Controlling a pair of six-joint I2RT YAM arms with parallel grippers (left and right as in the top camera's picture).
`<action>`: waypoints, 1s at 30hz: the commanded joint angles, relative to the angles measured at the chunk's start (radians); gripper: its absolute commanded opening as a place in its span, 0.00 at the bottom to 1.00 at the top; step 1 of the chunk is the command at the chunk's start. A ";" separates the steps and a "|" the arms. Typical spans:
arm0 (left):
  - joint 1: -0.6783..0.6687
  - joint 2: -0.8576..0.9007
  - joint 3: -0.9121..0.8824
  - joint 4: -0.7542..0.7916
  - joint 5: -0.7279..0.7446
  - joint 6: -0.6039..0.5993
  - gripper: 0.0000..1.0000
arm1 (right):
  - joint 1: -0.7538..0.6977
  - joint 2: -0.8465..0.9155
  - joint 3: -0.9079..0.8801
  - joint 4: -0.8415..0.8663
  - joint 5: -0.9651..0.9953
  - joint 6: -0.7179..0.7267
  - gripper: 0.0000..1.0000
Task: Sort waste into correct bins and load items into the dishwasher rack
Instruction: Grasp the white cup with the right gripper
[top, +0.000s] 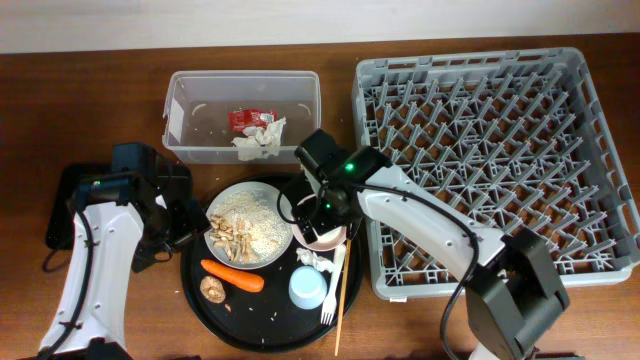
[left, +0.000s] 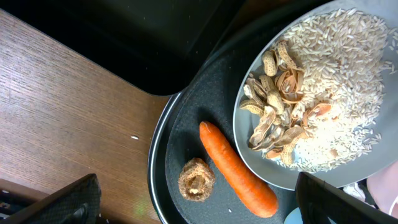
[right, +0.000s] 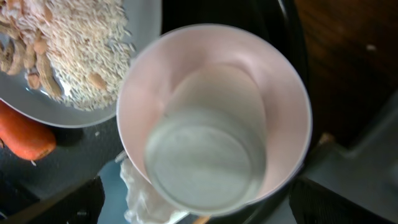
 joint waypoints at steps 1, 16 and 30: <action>0.006 0.006 -0.006 0.002 -0.014 0.013 0.99 | 0.010 0.045 0.021 0.032 0.020 0.032 0.98; 0.006 0.006 -0.006 0.002 -0.014 0.017 0.99 | 0.008 0.045 0.048 0.009 0.036 0.063 0.59; 0.006 0.006 -0.006 0.002 -0.014 0.017 0.99 | -0.192 -0.307 0.295 -0.304 0.297 0.125 0.59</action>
